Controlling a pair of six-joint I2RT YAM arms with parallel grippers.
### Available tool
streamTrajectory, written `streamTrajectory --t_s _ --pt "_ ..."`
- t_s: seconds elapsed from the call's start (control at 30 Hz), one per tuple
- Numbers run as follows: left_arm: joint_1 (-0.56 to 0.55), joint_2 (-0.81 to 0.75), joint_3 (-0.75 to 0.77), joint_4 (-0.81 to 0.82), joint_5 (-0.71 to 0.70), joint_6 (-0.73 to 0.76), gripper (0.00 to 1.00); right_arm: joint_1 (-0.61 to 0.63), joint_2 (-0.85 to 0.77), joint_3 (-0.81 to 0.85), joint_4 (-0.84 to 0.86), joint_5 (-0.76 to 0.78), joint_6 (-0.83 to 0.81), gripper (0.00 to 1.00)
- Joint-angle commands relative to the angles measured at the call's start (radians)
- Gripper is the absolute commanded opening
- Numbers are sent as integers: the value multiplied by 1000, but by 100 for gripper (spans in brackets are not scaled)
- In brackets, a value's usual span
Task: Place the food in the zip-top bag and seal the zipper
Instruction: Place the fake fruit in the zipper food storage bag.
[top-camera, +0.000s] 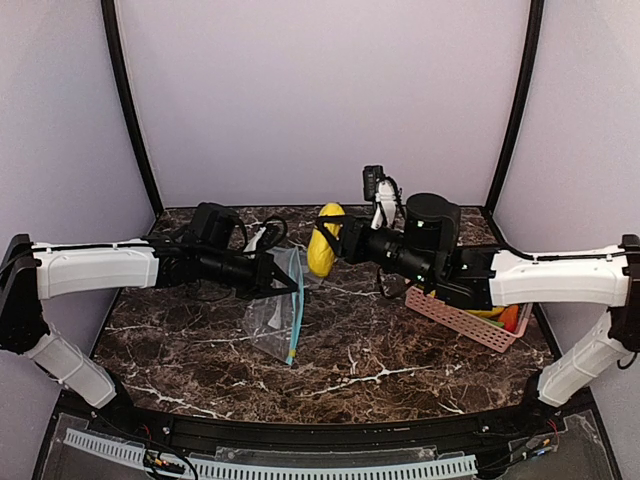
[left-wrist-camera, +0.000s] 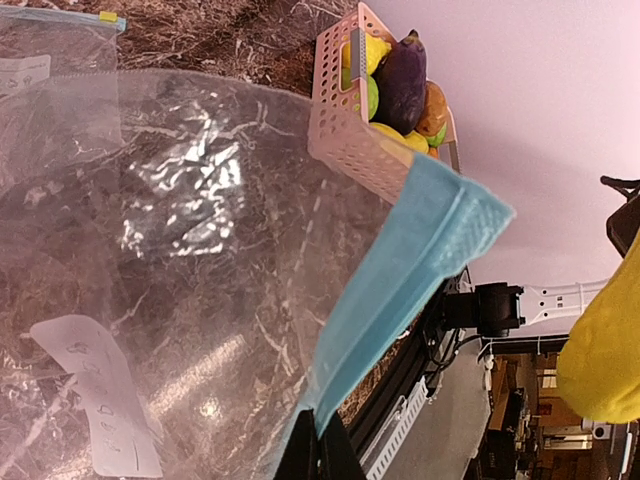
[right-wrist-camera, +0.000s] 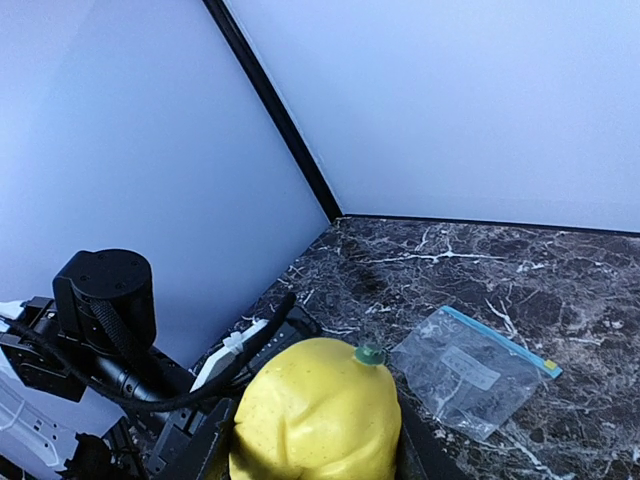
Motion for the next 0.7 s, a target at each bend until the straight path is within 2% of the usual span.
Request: streamTrajectory --t_s 0.0,0.33,0.67 --pt "-2 -17 -13 23 33 -11 1 33 71 76 103 -46 -86 39" --pt "-2 -45 -26 40 45 -25 1 47 202 126 142 -49 -139 38" --pt "-1 -69 -48 81 83 -48 1 48 265 119 203 77 -233 38"
